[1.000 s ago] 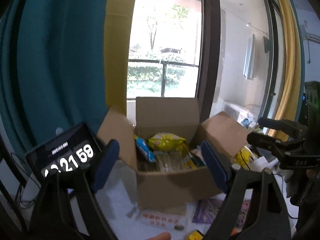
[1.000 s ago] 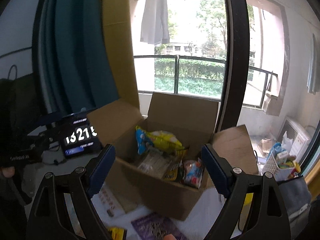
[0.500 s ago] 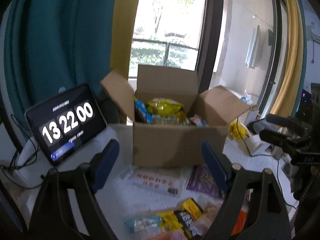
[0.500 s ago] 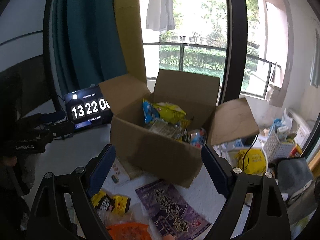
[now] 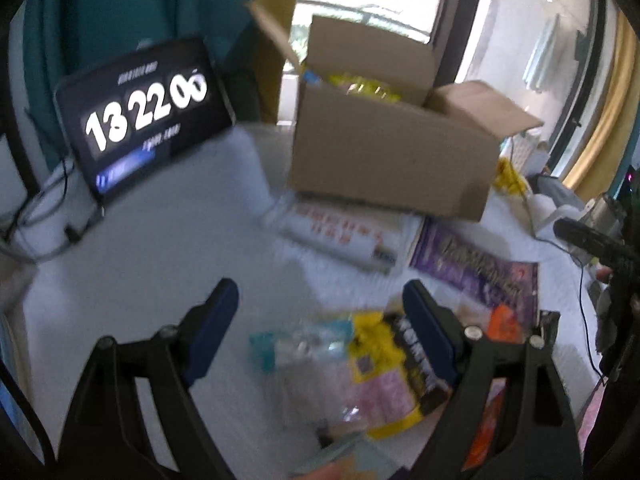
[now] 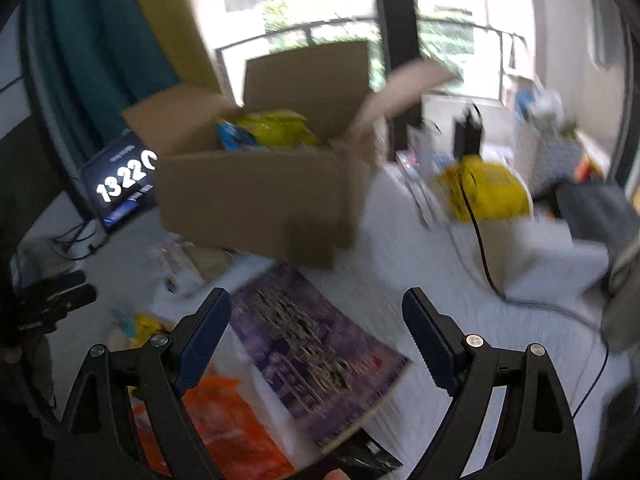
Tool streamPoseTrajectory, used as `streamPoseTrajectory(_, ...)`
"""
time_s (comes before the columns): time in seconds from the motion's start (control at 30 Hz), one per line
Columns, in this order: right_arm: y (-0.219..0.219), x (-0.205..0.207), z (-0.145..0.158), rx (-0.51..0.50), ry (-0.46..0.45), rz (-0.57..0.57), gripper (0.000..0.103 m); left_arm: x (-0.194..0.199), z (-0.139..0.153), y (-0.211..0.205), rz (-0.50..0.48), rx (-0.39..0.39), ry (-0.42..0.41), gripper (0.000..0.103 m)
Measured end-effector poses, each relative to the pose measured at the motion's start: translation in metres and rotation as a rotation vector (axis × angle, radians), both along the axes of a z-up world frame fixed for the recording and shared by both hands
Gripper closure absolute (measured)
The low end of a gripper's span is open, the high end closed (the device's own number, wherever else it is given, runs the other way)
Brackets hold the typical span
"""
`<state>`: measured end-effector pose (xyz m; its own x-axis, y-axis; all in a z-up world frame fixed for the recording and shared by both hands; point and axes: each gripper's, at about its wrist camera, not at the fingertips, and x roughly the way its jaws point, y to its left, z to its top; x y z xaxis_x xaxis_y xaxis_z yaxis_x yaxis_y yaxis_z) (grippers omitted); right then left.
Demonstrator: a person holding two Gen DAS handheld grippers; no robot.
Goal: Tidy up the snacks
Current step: 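Move both tools back to the snack pile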
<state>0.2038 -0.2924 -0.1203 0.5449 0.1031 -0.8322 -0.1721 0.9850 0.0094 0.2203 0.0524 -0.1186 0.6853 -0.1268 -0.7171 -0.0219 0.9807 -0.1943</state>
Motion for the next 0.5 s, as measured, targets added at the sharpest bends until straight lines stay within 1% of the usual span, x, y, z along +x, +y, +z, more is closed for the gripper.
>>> streamPoseTrajectory(0.1,-0.019,-0.002,-0.019,0.015,0.053,-0.056,0.013,-0.003,-0.013,0.002,0.006,0.005,0.030,0.018)
streamPoseTrajectory(0.2,-0.030,-0.002,-0.033,0.016,0.093,-0.084,0.014,-0.005,-0.023,-0.002,-0.007,0.024,0.045,0.018)
streamPoseTrajectory(0.3,-0.034,-0.001,-0.047,0.005,0.138,-0.088,0.014,-0.005,-0.029,-0.008,-0.031,0.026,0.063,0.018)
streamPoseTrajectory(0.43,-0.032,0.000,-0.066,-0.029,0.188,-0.077,0.014,-0.004,-0.037,-0.011,-0.025,0.024,0.087,0.018)
streamPoseTrajectory(0.5,-0.030,0.001,-0.072,-0.006,0.207,-0.062,0.014,-0.002,-0.043,-0.009,-0.014,0.034,0.111,0.018)
